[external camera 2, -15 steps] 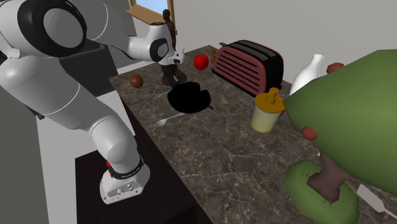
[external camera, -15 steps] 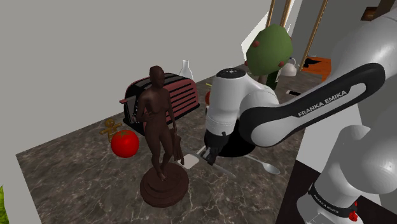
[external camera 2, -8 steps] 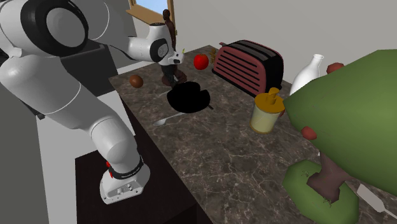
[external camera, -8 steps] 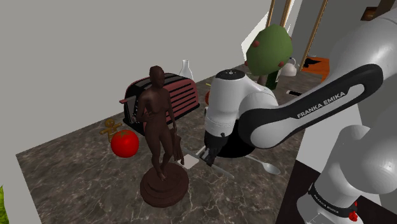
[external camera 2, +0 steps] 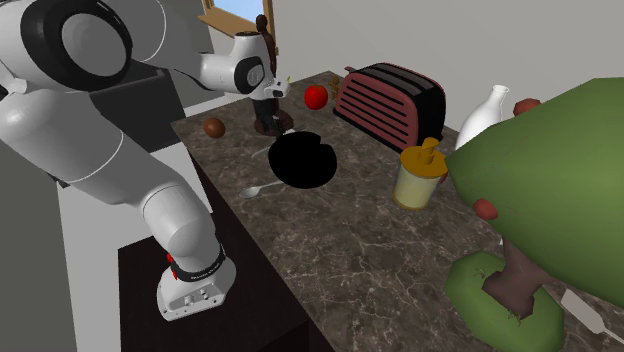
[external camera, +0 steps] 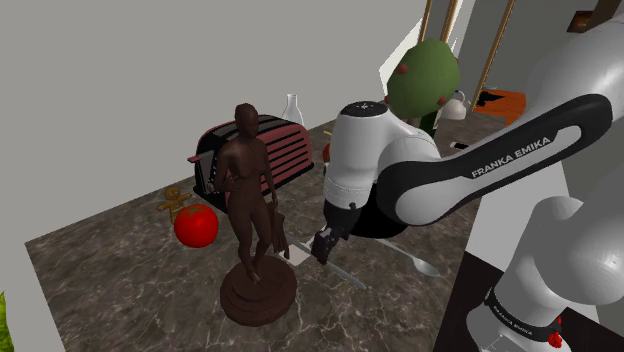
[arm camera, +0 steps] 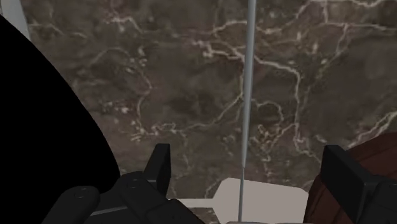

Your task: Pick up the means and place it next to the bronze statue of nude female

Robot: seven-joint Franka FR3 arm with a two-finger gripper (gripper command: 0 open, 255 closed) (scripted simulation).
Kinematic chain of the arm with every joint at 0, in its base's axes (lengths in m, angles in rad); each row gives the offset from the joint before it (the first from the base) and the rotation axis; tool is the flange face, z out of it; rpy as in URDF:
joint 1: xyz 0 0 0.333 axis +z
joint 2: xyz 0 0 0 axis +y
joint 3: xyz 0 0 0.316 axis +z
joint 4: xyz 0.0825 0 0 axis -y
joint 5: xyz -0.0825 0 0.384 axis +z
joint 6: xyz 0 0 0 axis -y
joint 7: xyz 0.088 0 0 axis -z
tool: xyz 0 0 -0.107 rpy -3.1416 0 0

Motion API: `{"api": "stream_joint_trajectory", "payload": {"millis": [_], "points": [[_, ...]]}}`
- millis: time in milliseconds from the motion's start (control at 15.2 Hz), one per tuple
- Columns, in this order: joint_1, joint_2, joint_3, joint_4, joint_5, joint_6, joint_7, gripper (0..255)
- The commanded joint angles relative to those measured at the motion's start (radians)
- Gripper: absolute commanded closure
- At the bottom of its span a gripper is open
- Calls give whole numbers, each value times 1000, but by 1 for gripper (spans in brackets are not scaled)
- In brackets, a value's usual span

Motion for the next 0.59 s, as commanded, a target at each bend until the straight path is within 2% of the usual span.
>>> {"api": "stream_joint_trajectory", "payload": {"millis": [0,66,528], "points": [[7,-39,-12,27,14,-69,-11,0],[10,-55,-17,42,18,-99,-15,0],[11,-55,-17,42,18,-99,-15,0]]}}
